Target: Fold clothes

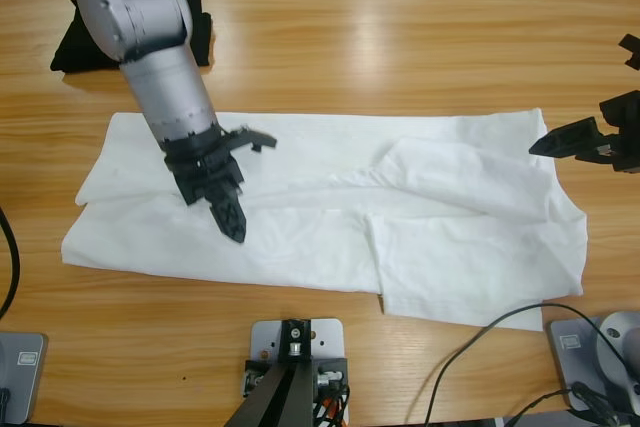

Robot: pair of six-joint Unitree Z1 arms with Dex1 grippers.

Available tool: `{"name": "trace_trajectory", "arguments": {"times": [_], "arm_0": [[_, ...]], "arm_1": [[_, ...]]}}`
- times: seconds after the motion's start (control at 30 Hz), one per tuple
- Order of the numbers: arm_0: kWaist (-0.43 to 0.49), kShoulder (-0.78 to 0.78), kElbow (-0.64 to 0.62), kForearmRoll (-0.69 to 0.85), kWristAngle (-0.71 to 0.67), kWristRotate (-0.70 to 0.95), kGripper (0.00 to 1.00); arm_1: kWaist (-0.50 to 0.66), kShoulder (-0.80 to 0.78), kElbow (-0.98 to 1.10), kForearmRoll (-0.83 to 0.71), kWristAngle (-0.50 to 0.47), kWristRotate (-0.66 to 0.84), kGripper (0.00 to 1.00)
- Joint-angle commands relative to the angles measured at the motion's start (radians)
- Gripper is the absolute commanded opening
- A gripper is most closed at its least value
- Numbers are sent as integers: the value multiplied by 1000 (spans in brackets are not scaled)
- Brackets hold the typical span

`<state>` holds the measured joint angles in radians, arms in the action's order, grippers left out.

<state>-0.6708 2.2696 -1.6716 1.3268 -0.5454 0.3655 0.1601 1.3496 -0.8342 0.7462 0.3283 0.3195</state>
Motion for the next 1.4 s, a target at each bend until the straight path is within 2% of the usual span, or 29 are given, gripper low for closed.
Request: {"name": "trace_trajectory", "arguments": {"times": [0.03, 0.1, 0.13, 0.17, 0.2, 0.33, 0.43, 0.47, 0.5, 0.6, 0.73, 0.93, 1.4], "arm_0": [[-56, 54, 80, 12, -109, 23, 890], [-55, -10, 72, 12, -112, 22, 890], [-53, -54, 60, 10, -110, 21, 892], [-50, -100, 46, 8, -101, 16, 896], [-47, -139, 35, 2, -76, 11, 910], [-47, -187, 31, -22, 26, -44, 931], [-47, -193, 30, -27, 52, -88, 931], [-46, -198, 30, -32, 58, -102, 931], [-46, -205, 30, -41, 69, -120, 931], [-46, -211, 30, -67, 94, -163, 933], [-46, -214, 29, -89, 92, -188, 936], [-41, -212, 33, -90, 94, -184, 936], [-41, -234, 52, -94, 93, -182, 936]], "arm_1": [[15, 18, 29, -11, -14, 10, 853], [15, -4, 26, -13, -15, 10, 849], [16, -17, 26, -21, -15, 10, 761], [22, -24, 25, -36, -22, 10, 610], [28, -23, 27, -59, -29, 10, 571], [29, 77, 43, -131, -63, 50, 569], [29, 221, 41, -235, -3, 96, 586], [29, 290, 26, -255, 31, 92, 686], [29, 344, 19, -258, 51, 67, 720], [35, 432, -68, -251, 75, -36, 720], [36, 461, -121, -223, 74, -112, 720], [56, 482, -128, -141, 96, -127, 711], [34, 561, -106, -251, 87, -108, 713]]}}
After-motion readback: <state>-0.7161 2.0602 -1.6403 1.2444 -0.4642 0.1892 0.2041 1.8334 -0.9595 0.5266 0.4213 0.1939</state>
